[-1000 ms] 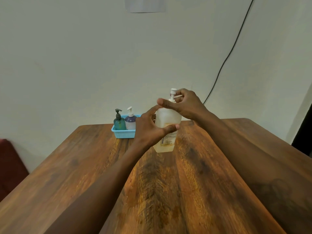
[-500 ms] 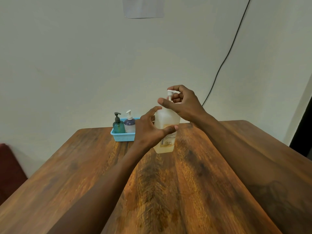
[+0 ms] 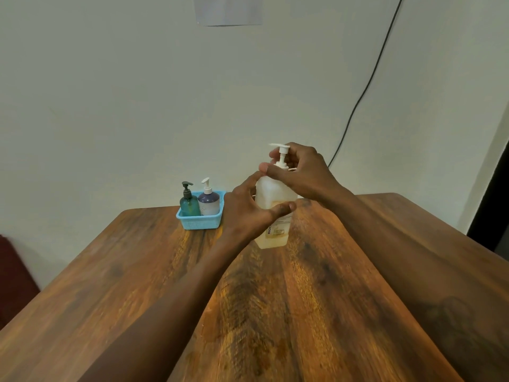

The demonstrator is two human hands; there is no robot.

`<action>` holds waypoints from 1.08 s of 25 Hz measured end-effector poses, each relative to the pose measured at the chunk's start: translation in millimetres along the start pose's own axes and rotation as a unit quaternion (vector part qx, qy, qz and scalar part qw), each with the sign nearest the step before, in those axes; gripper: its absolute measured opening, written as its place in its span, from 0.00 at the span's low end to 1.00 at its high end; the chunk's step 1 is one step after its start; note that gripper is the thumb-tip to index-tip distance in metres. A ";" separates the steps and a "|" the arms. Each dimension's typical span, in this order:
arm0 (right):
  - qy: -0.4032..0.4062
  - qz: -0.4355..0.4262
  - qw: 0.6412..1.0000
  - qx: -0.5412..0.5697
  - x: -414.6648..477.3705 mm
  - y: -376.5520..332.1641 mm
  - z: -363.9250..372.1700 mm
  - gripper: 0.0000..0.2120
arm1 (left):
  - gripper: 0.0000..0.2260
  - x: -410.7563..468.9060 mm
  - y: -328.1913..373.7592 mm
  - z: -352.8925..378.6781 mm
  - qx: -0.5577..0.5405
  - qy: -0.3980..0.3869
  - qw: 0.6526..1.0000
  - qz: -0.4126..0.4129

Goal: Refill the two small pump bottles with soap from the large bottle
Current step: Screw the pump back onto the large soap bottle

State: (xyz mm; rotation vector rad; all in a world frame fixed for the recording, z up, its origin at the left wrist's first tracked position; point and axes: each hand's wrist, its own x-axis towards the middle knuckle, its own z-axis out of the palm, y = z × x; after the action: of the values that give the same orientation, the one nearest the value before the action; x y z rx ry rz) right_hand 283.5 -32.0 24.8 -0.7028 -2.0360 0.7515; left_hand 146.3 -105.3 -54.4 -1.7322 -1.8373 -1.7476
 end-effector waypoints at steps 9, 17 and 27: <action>0.024 0.029 0.997 0.062 -0.5 5.4 -6.2 0.30 | 0.36 1.2 -4.7 -5.8 -0.027 -0.006 1.000 -0.010; -0.090 0.030 0.980 0.177 2.0 9.2 -7.4 0.25 | 0.31 9.1 -1.1 -14.3 -0.089 -0.079 0.993 -0.023; 0.068 0.041 0.992 0.100 -17.4 31.8 -1.2 0.19 | 0.35 -0.6 4.1 29.0 -0.021 -0.036 0.999 -0.015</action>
State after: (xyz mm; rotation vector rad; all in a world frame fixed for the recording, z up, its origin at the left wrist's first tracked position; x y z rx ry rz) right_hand 299.7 -22.8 -6.3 -0.7058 -1.7893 0.9171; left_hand 166.8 -86.1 -62.3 -1.8140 -1.8782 -1.7708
